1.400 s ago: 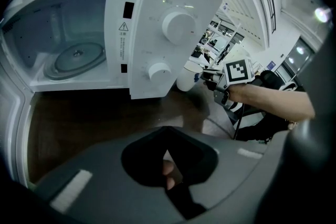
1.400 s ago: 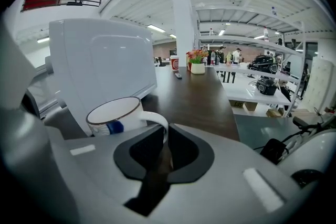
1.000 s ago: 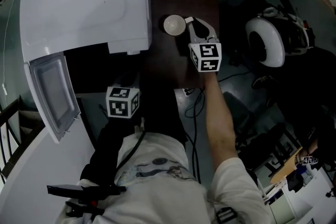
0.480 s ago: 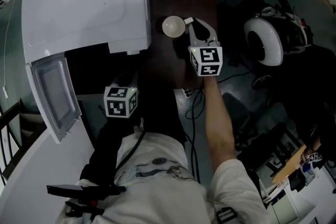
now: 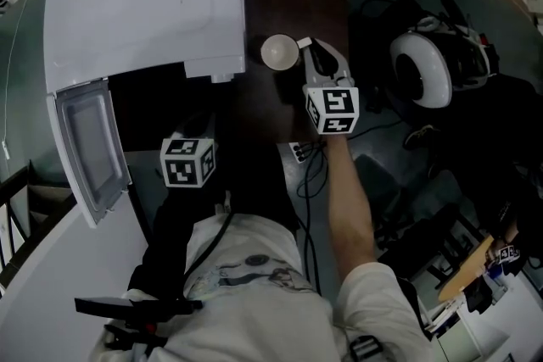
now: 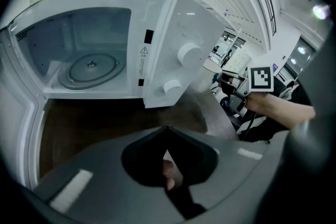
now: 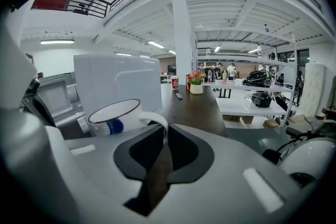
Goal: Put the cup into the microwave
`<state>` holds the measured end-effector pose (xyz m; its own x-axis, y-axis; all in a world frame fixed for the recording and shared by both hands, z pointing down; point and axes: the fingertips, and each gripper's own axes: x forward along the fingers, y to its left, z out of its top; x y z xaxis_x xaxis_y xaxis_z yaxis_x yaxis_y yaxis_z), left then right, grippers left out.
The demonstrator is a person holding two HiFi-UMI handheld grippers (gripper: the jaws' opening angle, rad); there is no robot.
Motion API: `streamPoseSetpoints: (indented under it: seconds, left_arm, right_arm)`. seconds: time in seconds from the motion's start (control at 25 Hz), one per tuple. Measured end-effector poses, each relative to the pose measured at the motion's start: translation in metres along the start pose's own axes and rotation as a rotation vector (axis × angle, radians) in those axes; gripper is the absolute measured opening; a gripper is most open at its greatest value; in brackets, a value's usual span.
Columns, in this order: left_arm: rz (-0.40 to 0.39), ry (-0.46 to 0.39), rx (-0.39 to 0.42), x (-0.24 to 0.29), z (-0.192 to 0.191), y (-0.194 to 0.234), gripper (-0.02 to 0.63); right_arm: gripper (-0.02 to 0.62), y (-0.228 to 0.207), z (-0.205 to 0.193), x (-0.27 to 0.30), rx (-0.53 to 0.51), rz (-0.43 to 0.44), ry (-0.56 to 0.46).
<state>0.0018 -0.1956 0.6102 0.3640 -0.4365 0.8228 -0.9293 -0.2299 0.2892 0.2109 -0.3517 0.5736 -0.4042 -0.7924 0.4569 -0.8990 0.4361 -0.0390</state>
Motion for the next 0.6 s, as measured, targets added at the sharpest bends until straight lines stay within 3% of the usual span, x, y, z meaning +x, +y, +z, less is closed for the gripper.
streamPoseSetpoints:
  seconds: [0.6]
  left_arm:
    - [0.038,-0.07,-0.047,-0.031,0.005,0.028,0.0]
  right_arm:
    - [0.031,0.028,0.014,-0.046,-0.006,-0.005,-0.024]
